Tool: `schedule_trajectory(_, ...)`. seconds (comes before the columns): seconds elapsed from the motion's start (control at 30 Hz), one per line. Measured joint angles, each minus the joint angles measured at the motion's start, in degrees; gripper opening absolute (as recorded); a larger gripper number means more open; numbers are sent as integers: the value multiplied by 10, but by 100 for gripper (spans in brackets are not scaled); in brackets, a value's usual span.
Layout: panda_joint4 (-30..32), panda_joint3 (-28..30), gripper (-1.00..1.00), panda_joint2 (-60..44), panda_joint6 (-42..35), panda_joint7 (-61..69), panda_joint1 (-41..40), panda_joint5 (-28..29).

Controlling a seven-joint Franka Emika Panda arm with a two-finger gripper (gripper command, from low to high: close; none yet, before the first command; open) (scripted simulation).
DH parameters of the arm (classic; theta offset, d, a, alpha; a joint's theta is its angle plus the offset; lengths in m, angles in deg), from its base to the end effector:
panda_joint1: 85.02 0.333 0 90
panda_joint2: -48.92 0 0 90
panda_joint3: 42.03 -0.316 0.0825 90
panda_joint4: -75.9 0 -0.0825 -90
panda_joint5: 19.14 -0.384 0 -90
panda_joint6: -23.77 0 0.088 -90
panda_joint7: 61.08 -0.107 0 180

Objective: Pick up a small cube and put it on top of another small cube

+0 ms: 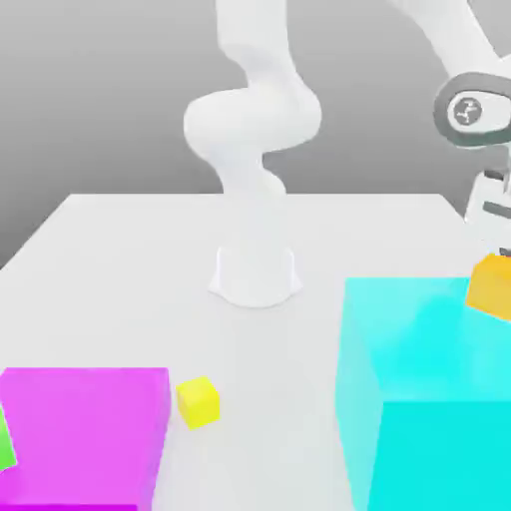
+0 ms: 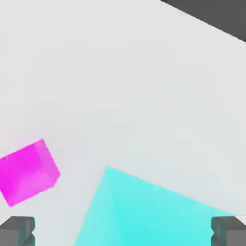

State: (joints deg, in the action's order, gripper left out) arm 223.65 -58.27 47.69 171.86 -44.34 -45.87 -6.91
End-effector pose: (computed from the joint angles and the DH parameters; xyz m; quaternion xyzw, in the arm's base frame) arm 0.2486 0.3678 0.2524 0.7504 0.6589 0.0108 0.0520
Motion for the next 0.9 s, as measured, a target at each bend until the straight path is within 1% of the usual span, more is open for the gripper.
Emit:
schedule_trajectory(0.07, 13, -5, 0, -32, 13, 30, 15, 29)
schedule_trajectory(0.1, 23, -6, 0, -39, 25, 50, 12, 27)
schedule_trajectory(0.3, 98, -5, 0, -36, 134, 184, -43, -62)
schedule_trajectory(0.37, 100, 11, 0, -65, 168, 174, -39, -38)
schedule_trajectory(0.5, 85, 81, 0, -143, 233, 129, 15, 24)
schedule_trajectory(0.53, 82, 96, -100, -160, 247, 120, 27, 35)
schedule_trajectory(0.77, 81, 99, -100, -163, 248, 117, 29, 39)
schedule_trajectory(0.83, 88, 73, -100, -133, 224, 132, 7, 20)
schedule_trajectory(0.9, 96, 47, -100, -94, 195, 162, -9, -19)
